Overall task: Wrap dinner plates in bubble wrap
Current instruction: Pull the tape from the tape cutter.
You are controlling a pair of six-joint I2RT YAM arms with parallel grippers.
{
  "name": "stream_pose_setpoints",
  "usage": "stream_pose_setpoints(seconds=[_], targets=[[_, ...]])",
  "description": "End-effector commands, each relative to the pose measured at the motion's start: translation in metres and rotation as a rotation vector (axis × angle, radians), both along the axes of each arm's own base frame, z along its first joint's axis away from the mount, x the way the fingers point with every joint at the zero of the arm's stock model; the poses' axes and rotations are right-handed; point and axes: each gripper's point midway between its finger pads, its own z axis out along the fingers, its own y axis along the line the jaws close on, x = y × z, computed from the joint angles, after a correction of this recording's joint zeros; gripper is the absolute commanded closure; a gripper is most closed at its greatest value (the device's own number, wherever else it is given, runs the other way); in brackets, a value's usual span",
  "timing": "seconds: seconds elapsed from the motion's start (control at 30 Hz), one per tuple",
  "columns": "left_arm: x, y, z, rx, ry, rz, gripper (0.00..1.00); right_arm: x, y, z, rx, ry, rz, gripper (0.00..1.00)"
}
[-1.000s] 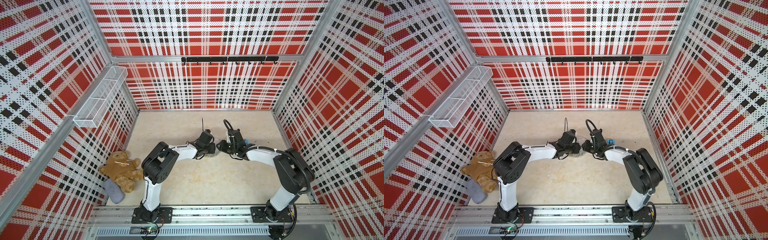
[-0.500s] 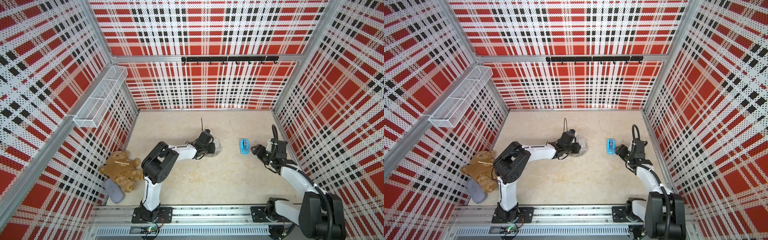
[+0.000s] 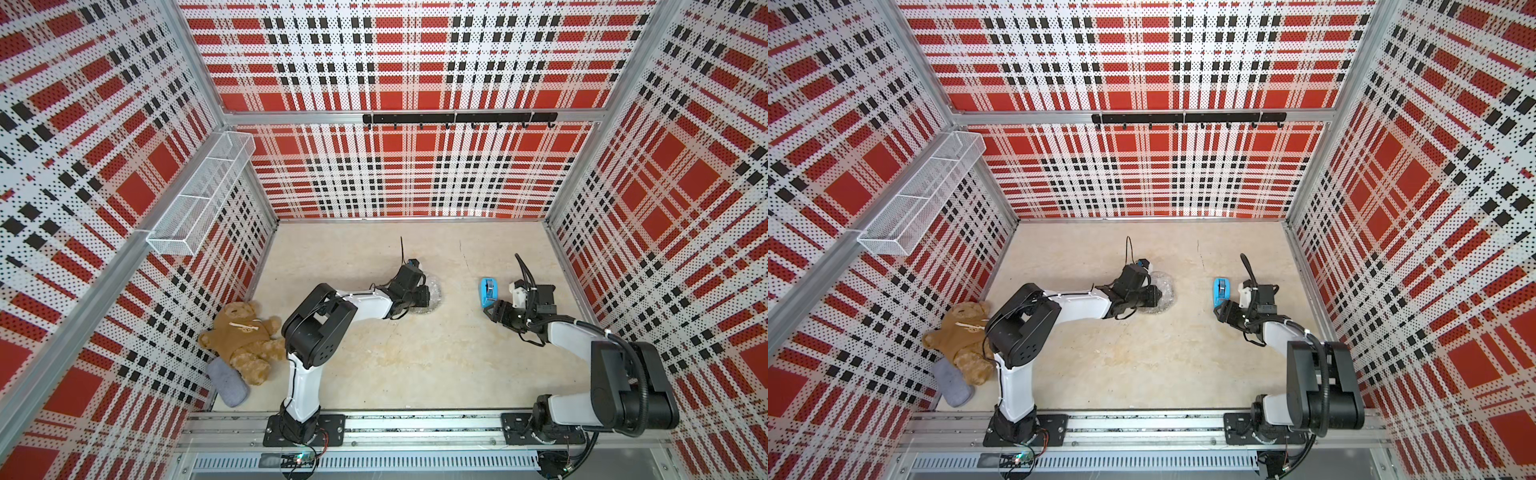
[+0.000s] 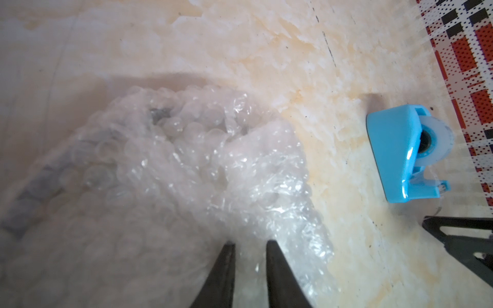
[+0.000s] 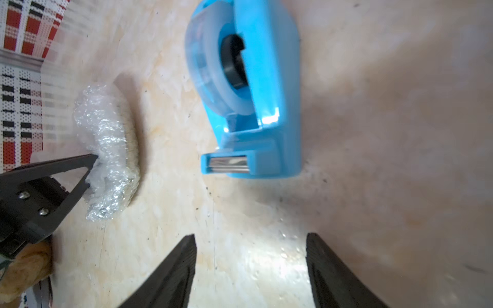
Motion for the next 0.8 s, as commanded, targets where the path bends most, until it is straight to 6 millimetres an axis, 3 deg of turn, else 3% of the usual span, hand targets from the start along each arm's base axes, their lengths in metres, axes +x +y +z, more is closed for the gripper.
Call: stream_pose_setpoints(seconds=[0.0,0.2,0.47,0.77], targets=[[-0.036,0.032,-0.063,0.146,0.188,0.01,0.74,0.012,0.003,0.001,-0.027,-0.045,-0.006,0.32],[-0.036,0.034,-0.063,0.146,0.186,0.009,0.74,0.017,-0.005,0.001,-0.052,-0.085,-0.067,0.32],[-0.036,0.035,-0.066,0.14,0.193,0.01,0.74,0.017,0.017,0.006,0.025,-0.124,0.03,0.37],[-0.036,0.035,-0.065,0.136,0.192,0.009,0.74,0.014,0.021,0.001,0.032,-0.115,0.05,0.4]])
